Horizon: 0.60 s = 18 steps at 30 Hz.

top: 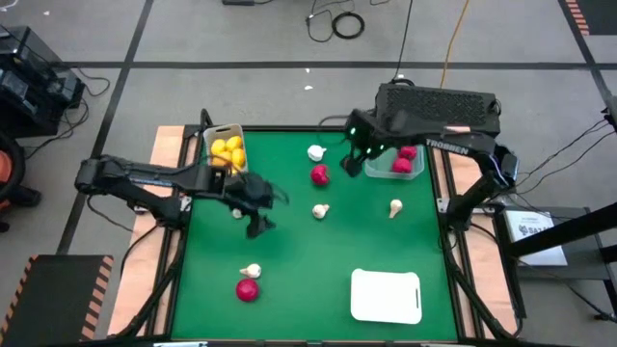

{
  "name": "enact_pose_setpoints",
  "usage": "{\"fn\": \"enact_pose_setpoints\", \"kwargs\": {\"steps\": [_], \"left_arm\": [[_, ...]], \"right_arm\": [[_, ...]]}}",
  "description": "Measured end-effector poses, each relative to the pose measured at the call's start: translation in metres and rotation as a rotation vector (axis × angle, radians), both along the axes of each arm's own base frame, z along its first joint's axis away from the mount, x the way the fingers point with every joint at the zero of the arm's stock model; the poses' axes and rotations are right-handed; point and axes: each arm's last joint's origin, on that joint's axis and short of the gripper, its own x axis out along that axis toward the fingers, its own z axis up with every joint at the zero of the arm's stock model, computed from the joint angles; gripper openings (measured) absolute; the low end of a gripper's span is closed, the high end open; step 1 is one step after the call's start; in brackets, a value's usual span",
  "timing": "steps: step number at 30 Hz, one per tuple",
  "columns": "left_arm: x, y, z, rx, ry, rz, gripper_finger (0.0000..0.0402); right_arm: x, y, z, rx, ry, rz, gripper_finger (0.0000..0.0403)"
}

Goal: Sort produce into baskets
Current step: Put the red tomato in the transparent bin

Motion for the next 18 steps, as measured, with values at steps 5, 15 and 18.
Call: {"fn": "enact_pose_setpoints", "kwargs": {"steps": [5, 15, 18], "left_arm": [[-0.014, -0.047, 0.001, -0.032, 0.102, -0.146, 0.0317], [-0.053, -0.143, -0.006, -0.140, 0.202, -0.199, 0.0317], [-0.052, -0.165, -0.016, -0.042, 0.122, -0.233, 0.0317]], "right_arm": [[0.023, 0.038, 0.005, -0.046, -0.097, 0.145, 0.0380], [0.039, 0.076, 0.010, -0.098, -0.190, 0.258, 0.0380], [0.041, 0.083, 0.011, -0.131, -0.196, 0.283, 0.0380]]}}
